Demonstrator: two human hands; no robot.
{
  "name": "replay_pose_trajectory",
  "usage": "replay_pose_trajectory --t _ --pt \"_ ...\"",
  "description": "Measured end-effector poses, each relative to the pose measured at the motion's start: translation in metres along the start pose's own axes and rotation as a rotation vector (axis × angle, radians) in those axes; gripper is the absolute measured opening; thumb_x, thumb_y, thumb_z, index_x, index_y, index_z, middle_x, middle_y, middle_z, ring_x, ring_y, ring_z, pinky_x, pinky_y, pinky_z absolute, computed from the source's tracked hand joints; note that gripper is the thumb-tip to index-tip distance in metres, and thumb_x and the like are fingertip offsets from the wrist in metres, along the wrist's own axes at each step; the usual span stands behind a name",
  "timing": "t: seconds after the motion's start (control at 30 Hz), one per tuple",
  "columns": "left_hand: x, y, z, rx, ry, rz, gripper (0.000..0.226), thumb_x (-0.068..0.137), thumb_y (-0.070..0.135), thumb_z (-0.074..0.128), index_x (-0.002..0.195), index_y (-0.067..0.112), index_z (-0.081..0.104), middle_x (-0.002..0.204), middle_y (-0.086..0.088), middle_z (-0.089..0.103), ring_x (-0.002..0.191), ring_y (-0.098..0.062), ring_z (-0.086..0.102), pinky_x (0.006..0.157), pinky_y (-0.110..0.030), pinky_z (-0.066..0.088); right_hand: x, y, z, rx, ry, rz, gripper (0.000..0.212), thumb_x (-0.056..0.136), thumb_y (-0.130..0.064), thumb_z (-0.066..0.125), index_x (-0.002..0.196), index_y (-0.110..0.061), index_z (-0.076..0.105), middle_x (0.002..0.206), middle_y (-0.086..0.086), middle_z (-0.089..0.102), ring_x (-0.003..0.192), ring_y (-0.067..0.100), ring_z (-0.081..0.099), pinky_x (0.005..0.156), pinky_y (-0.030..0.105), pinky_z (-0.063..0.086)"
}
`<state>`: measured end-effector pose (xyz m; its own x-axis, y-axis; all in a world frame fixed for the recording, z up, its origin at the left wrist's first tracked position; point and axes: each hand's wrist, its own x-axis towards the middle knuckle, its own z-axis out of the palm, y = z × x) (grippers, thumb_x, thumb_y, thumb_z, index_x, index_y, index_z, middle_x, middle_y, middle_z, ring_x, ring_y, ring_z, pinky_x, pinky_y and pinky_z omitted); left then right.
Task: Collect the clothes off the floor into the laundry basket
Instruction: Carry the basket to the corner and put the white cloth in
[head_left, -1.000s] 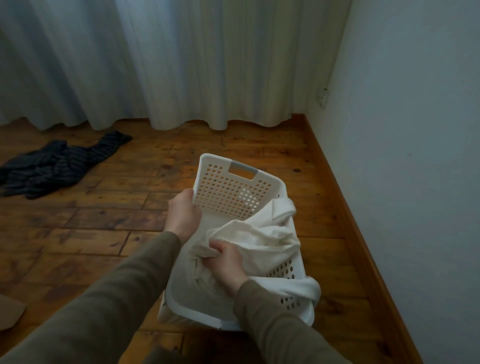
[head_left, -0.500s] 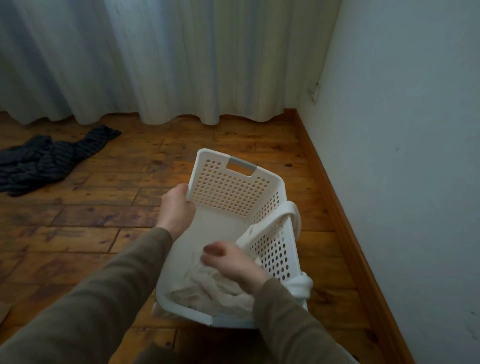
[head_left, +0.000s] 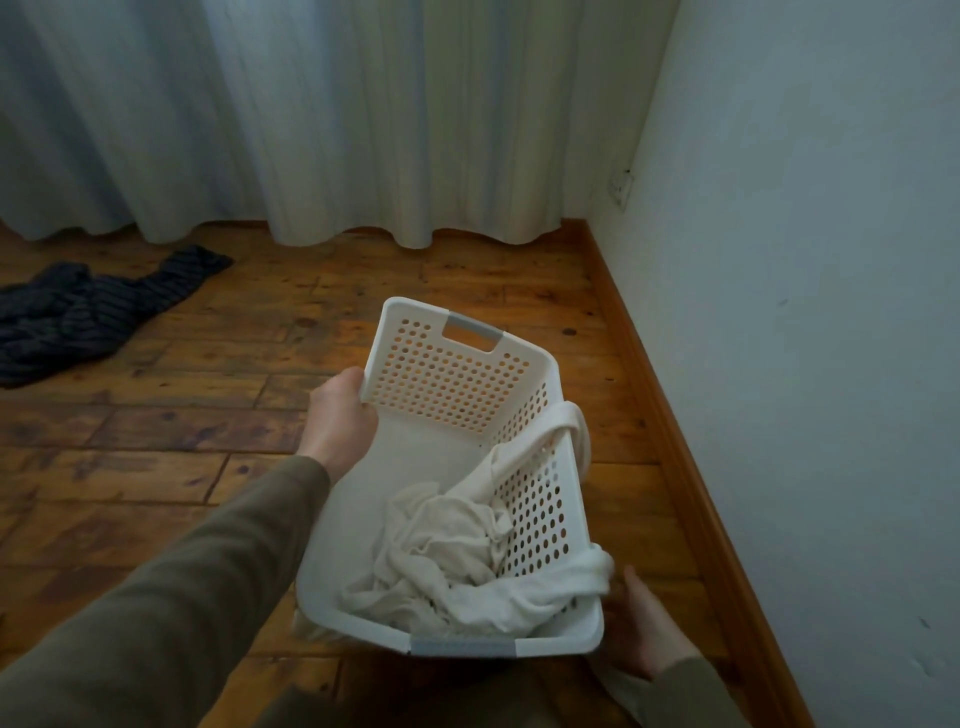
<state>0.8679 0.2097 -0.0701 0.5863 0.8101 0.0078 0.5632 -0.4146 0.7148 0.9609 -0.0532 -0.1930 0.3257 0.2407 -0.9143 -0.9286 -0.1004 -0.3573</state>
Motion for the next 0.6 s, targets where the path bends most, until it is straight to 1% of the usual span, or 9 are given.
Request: replay_pose_trajectory --t 0.07,0.13,0.2,0.27,0.33,0.4,0.5,0.53,0.6 --pt "0.001 -0.001 -0.001 0.018 0.006 0.016 0.030 0.088 -0.005 0.043 0.114 -0.001 0.058 0.117 -0.021 0.062 0.105 -0.033 0.057 0.080 -0.031 0.043 -0.002 -0.012 0.012 0.185 -0.007 0.036 0.075 0.090 -0.058 0.029 0.144 -0.007 0.027 0.139 0.027 0.040 0.127 0.040 0.040 0.100 0.052 0.033" --pt "0.002 -0.002 -0.002 0.038 0.016 0.031 0.030 0.087 -0.006 0.042 0.112 -0.003 0.059 0.116 -0.022 0.062 0.095 -0.029 0.055 0.076 -0.028 0.038 -0.015 -0.030 0.026 0.194 -0.010 0.007 0.075 0.090 -0.059 0.027 0.144 -0.007 0.028 0.146 0.025 0.033 0.132 0.037 0.036 0.107 0.048 0.027" --pt "0.002 -0.003 -0.003 0.044 0.021 0.042 0.030 0.087 -0.006 0.043 0.111 -0.003 0.059 0.115 -0.022 0.062 0.088 -0.020 0.049 0.075 -0.026 0.037 -0.026 -0.049 0.038 -0.033 0.032 -0.139 0.065 0.093 -0.056 0.023 0.141 -0.014 0.036 0.126 0.024 0.051 0.113 0.037 0.050 0.099 0.048 0.036" --pt "0.003 -0.005 -0.002 0.043 0.025 0.049 0.030 0.087 -0.006 0.043 0.113 -0.002 0.059 0.116 -0.021 0.062 0.088 -0.017 0.047 0.078 -0.030 0.042 -0.030 -0.067 0.050 -0.185 0.079 -0.276 0.054 0.096 -0.049 0.025 0.142 -0.022 0.032 0.105 0.020 0.057 0.111 0.037 0.051 0.101 0.050 0.037" --pt "0.004 -0.006 -0.002 0.045 0.028 0.052 0.031 0.088 -0.005 0.043 0.114 -0.001 0.059 0.116 -0.021 0.062 0.087 -0.017 0.047 0.084 -0.037 0.047 -0.025 -0.084 0.059 -0.371 0.155 -0.429 0.050 0.098 -0.035 0.032 0.146 -0.032 0.017 0.128 0.017 0.051 0.125 0.036 0.044 0.103 0.052 0.035" --pt "0.005 -0.006 -0.001 0.048 0.023 0.058 0.030 0.088 -0.005 0.043 0.114 -0.001 0.059 0.115 -0.020 0.063 0.087 -0.017 0.047 0.086 -0.039 0.047 -0.020 -0.096 0.065 -0.500 0.157 -0.529 0.060 0.097 -0.021 0.040 0.147 -0.038 0.011 0.148 0.011 0.034 0.131 0.034 0.039 0.103 0.052 0.035" --pt "0.008 -0.010 0.000 0.069 0.029 0.068 0.029 0.087 -0.005 0.043 0.110 -0.001 0.059 0.111 -0.019 0.063 0.085 -0.016 0.046 0.076 -0.031 0.044 -0.018 -0.105 0.074 -0.472 0.100 -0.573 0.057 0.097 -0.020 0.039 0.146 -0.037 0.016 0.148 0.008 0.036 0.127 0.030 0.044 0.089 0.044 0.045" --pt "0.009 -0.011 0.000 0.079 0.032 0.070 0.029 0.087 -0.005 0.042 0.109 -0.001 0.060 0.110 -0.019 0.064 0.084 -0.016 0.046 0.072 -0.027 0.040 -0.018 -0.106 0.076 -0.442 0.078 -0.566 0.052 0.098 -0.024 0.037 0.145 -0.038 0.021 0.140 0.006 0.045 0.119 0.028 0.051 0.075 0.037 0.047" --pt "0.010 -0.014 0.000 0.089 0.035 0.069 0.029 0.086 -0.006 0.042 0.107 0.000 0.060 0.108 -0.018 0.064 0.083 -0.017 0.047 0.068 -0.022 0.034 -0.018 -0.109 0.081 -0.363 0.037 -0.514 0.033 0.098 -0.032 0.037 0.129 -0.033 0.047 0.106 0.003 0.061 0.089 0.021 0.060 0.057 0.028 0.044"
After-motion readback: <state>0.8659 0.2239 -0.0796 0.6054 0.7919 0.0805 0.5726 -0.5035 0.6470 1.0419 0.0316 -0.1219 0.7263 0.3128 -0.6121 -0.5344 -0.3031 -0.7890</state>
